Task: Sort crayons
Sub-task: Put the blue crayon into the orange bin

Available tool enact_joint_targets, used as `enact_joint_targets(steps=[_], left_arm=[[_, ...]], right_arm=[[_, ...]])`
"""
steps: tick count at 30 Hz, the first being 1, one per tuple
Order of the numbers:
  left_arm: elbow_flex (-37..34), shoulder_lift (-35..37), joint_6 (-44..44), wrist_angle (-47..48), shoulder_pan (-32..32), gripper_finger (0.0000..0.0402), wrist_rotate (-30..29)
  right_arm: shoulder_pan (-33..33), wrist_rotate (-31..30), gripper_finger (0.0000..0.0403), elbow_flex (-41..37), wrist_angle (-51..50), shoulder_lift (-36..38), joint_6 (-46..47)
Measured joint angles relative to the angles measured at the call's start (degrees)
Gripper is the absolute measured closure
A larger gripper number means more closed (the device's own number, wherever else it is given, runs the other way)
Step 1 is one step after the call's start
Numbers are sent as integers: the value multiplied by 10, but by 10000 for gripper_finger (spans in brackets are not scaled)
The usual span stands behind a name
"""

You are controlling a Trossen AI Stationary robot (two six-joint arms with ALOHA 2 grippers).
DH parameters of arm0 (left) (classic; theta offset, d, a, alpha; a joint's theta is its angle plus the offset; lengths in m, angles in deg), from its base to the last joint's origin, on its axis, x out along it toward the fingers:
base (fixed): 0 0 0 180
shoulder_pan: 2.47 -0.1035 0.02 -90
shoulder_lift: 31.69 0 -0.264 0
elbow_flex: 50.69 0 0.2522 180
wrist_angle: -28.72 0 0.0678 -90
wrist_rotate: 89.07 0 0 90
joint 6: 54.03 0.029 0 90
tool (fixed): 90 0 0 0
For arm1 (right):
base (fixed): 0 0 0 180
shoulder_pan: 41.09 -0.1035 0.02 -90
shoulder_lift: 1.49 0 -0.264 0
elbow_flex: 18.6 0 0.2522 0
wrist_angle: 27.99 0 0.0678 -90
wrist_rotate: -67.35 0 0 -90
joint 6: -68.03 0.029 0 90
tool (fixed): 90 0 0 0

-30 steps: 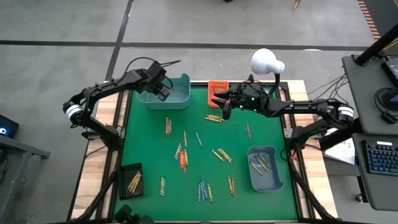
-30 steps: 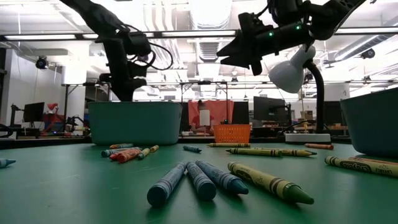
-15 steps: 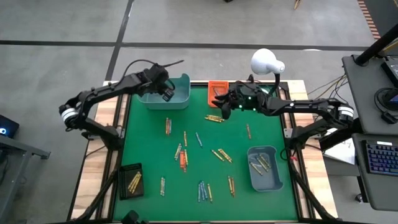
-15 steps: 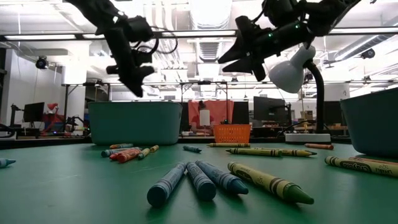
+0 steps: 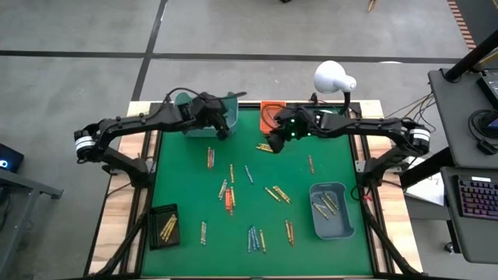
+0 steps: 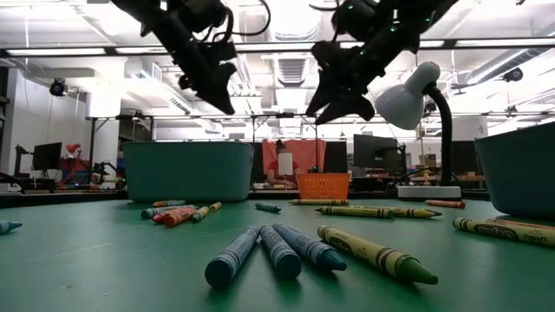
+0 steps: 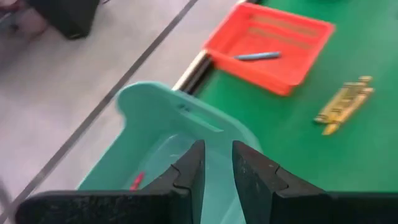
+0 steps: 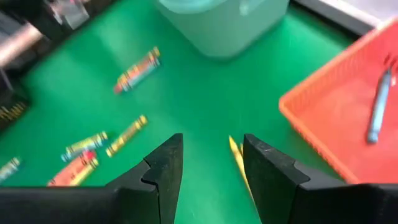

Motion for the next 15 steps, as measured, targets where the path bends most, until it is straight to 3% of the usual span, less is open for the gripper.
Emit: enact_joint_targets(steps=[15], left_arm=[[-7, 0, 28, -37, 22, 338, 205]], right_arm=[[-23, -2, 272, 115, -248, -127, -29]])
